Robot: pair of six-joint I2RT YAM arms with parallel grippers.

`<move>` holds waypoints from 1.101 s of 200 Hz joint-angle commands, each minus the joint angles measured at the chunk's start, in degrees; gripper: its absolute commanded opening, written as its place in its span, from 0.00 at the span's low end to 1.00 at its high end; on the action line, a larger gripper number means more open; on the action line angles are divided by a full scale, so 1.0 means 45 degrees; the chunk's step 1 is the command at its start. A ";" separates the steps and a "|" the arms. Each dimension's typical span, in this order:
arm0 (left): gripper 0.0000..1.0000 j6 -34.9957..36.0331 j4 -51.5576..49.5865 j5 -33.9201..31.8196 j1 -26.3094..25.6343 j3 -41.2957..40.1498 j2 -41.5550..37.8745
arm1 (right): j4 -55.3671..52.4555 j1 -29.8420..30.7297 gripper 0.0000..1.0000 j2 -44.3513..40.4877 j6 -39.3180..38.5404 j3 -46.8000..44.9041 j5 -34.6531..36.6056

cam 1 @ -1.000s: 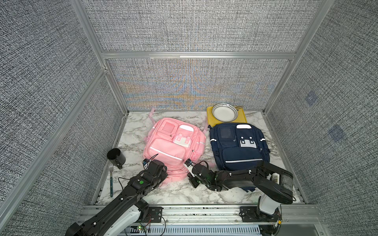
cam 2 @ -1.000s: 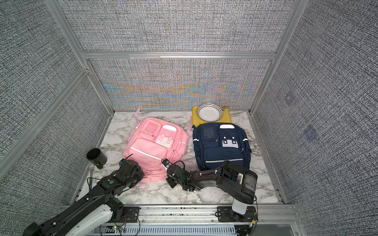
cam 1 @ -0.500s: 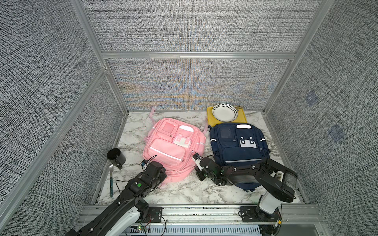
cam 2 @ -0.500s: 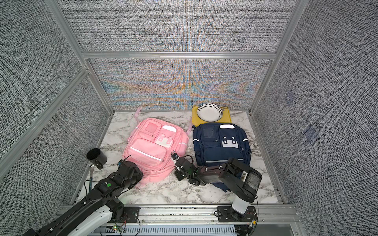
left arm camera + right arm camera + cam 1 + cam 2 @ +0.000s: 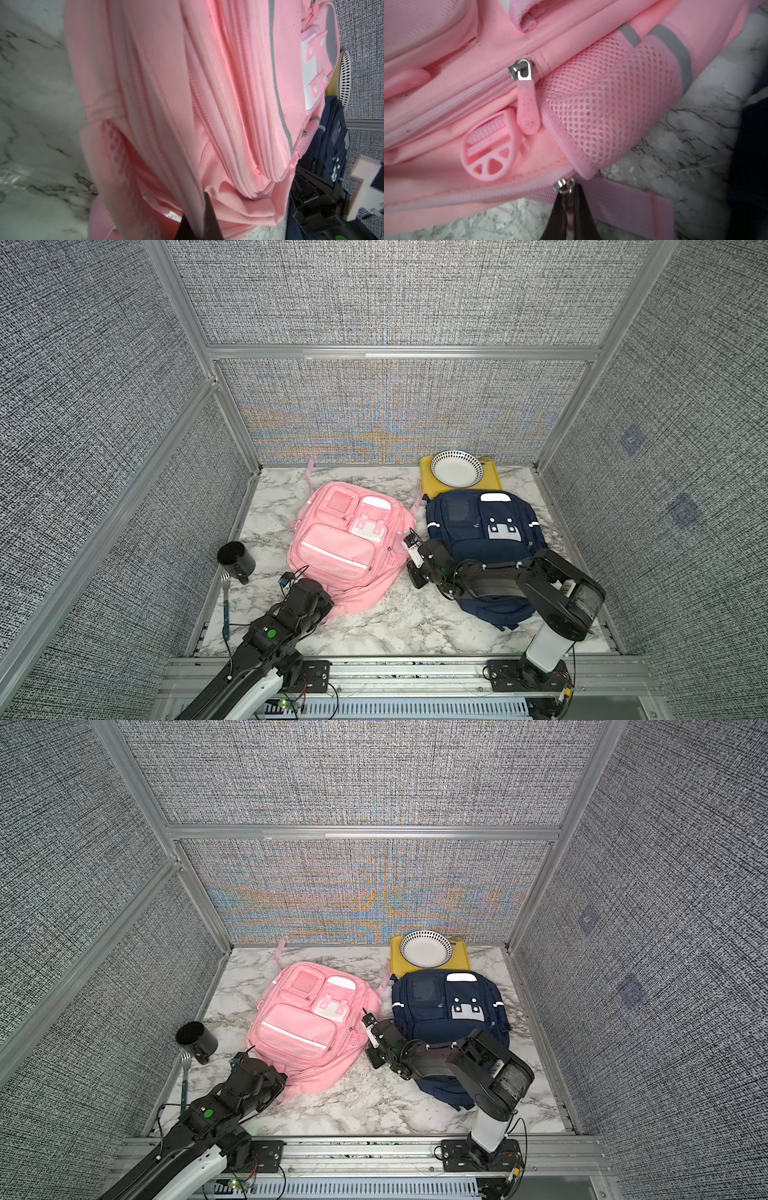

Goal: Zip up the backpack
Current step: Zip the zipper on the backpack, then place the backpack at the center of the board.

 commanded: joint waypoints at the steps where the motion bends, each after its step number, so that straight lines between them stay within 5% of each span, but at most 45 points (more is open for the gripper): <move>1: 0.00 0.0035 -0.0576 -0.0590 0.0031 -0.0114 -0.0030 | -0.0436 -0.0454 0.00 0.0215 -0.0272 0.0319 0.0689; 55: 0.00 -0.0015 0.1715 0.0552 0.0030 -0.0486 0.1185 | -0.1045 -0.0892 0.00 0.1292 -0.0409 0.2287 0.0360; 103: 0.36 0.0180 0.3408 0.1400 -0.0028 -0.0216 0.3348 | -0.2690 -0.1069 0.00 0.2707 -0.0630 0.5315 0.0059; 113: 0.44 0.0416 0.3375 0.1331 -0.0047 -0.0018 0.3615 | -0.2967 -0.1055 0.10 0.2602 -0.0537 0.5469 -0.0016; 130: 0.61 0.0763 0.2753 0.0912 -0.0047 0.0354 0.3748 | -0.3338 -0.1049 0.46 0.2067 -0.0304 0.5173 -0.0059; 150: 0.99 0.1033 0.1360 -0.0256 -0.0052 0.0836 0.3357 | -0.3736 -0.1046 0.71 0.1079 0.0007 0.4396 -0.0012; 184: 1.00 0.1831 -0.0467 -0.2074 -0.0008 0.1581 0.2106 | -0.4007 -0.1020 0.97 -0.1227 0.0318 0.2880 0.0840; 220: 1.00 0.4065 -0.0636 -0.2664 0.0032 0.3274 0.3371 | -0.3454 -0.1067 0.97 -0.4429 -0.0613 0.1537 0.3021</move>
